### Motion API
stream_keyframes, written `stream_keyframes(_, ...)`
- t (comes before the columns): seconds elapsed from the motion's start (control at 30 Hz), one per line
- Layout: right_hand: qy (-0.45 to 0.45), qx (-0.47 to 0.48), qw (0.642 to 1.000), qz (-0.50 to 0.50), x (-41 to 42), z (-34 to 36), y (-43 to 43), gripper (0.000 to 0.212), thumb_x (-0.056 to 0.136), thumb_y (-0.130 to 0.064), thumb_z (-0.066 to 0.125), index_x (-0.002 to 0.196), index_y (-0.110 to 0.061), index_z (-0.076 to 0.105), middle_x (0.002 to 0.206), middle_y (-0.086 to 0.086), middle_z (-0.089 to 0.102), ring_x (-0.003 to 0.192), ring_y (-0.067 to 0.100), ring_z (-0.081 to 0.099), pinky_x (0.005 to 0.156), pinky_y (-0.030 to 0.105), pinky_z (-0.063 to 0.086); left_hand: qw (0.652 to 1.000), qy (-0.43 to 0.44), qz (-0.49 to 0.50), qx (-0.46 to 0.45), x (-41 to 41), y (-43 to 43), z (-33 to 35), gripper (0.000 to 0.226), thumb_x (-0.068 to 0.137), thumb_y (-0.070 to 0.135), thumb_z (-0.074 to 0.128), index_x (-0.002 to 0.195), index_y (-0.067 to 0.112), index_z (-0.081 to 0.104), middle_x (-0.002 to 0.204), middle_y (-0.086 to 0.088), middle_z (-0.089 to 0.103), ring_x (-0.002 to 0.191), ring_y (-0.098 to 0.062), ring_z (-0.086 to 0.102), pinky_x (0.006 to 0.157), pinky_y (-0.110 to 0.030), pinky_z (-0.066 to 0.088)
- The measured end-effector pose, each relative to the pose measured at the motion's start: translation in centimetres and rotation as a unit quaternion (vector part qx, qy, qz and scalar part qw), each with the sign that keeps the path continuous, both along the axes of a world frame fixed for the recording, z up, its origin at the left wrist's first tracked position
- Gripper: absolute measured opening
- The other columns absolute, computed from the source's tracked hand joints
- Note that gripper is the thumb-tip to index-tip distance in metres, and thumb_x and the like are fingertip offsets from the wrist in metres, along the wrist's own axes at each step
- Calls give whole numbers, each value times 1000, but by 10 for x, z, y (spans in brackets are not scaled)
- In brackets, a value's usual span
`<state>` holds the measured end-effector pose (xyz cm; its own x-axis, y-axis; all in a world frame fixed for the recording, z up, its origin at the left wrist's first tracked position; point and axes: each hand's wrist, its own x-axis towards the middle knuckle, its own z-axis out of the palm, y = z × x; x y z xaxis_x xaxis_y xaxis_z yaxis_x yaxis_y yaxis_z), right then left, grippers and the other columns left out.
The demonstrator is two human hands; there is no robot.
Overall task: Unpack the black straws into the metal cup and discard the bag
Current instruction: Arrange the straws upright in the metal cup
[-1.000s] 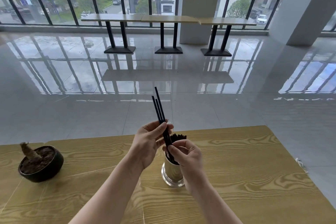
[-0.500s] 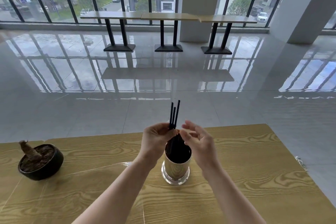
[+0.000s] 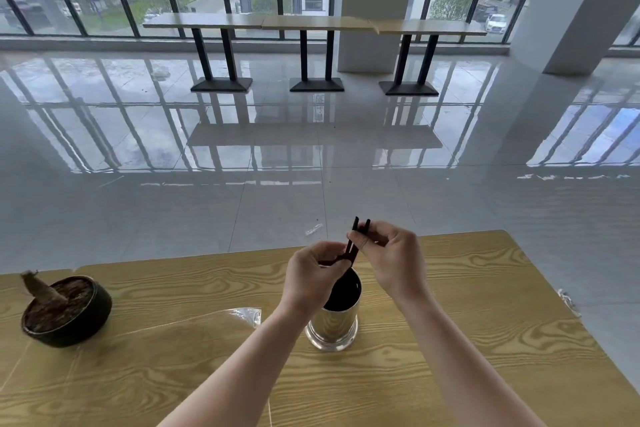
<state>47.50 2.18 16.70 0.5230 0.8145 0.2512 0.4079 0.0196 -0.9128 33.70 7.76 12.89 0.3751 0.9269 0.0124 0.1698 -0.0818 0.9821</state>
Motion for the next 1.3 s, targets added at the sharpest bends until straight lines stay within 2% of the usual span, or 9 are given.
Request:
stream_keyframes(0.13, 17, -27, 999, -10, -1, -22, -3, 19, 82, -22, 83, 79, -38, 74, 79, -23, 76, 74, -1, 73, 67, 19, 58, 993, 32, 109, 27, -20, 2, -20, 18, 83, 9, 75, 89, 26, 77, 80, 9, 75, 79, -6, 70, 75, -25, 59)
stream_keyframes(0.23, 15, -40, 999, -30, -2, -36, -2, 15, 81, -20, 83, 79, -33, 75, 75, -20, 76, 71, -1, 72, 64, 17, 57, 986, 96, 126, 45, -28, 1, -33, 18, 84, 16, 74, 100, 25, 72, 87, 8, 69, 82, -10, 67, 71, -22, 54)
stream_keyframes(0.47, -25, -98, 994, -46, -12, -58, -1, 13, 83, -23, 81, 76, -29, 72, 71, -12, 73, 65, 2, 67, 56, 17, 51, 967, 238, 74, 58, -22, -1, -48, 51, 90, 34, 67, 137, 21, 53, 115, 0, 60, 100, -18, 61, 89, -35, 52)
stream_keyframes(0.57, -60, -128, 989, -35, -16, -64, -4, 6, 85, -22, 79, 85, -20, 73, 77, -10, 72, 72, 13, 68, 63, 29, 56, 962, 254, 62, 80, -18, -3, -49, 57, 91, 33, 63, 144, 23, 45, 125, 1, 58, 112, -19, 58, 93, -36, 51)
stream_keyframes(0.7, -150, -103, 983, -29, -19, -66, -13, 42, 85, -20, 79, 124, -18, 65, 105, -7, 69, 87, 9, 64, 76, 20, 52, 948, 273, 28, 163, -16, -5, -47, 71, 88, 21, 59, 153, 23, 30, 143, 5, 46, 129, -17, 48, 92, -29, 47)
stream_keyframes(0.87, -250, -116, 961, 38, -22, -65, -11, 40, 90, -8, 72, 129, -8, 64, 118, 2, 66, 106, 18, 66, 92, 20, 51, 907, 341, -47, 243, -14, -2, -46, 85, 82, 15, 51, 158, 22, 13, 167, 1, 13, 152, -18, 18, 110, -39, 39)
stream_keyframes(0.97, -267, -127, 954, 57, -22, -63, -6, 39, 91, -7, 68, 129, -11, 66, 114, 2, 65, 105, 18, 63, 92, 24, 51, 883, 380, -80, 263, -14, 1, -49, 82, 87, 21, 49, 159, 24, 10, 168, 7, 11, 155, -12, 7, 113, -36, 31)
stream_keyframes(1.17, -238, -82, 968, 24, -19, -60, -1, 16, 87, -3, 70, 99, -13, 77, 97, 0, 71, 85, 14, 68, 79, 24, 54, 899, 352, -74, 248, -16, 2, -49, 79, 83, 16, 50, 157, 21, 21, 165, 5, 21, 152, -13, 18, 117, -34, 30)
stream_keyframes(1.3, -245, -77, 966, 36, -21, -61, 0, 17, 85, 0, 70, 95, -13, 76, 95, 0, 72, 83, 16, 68, 76, 25, 54, 924, 318, -58, 206, -18, 0, -46, 74, 82, 13, 52, 152, 25, 30, 164, 3, 23, 141, -21, 39, 100, -36, 47)
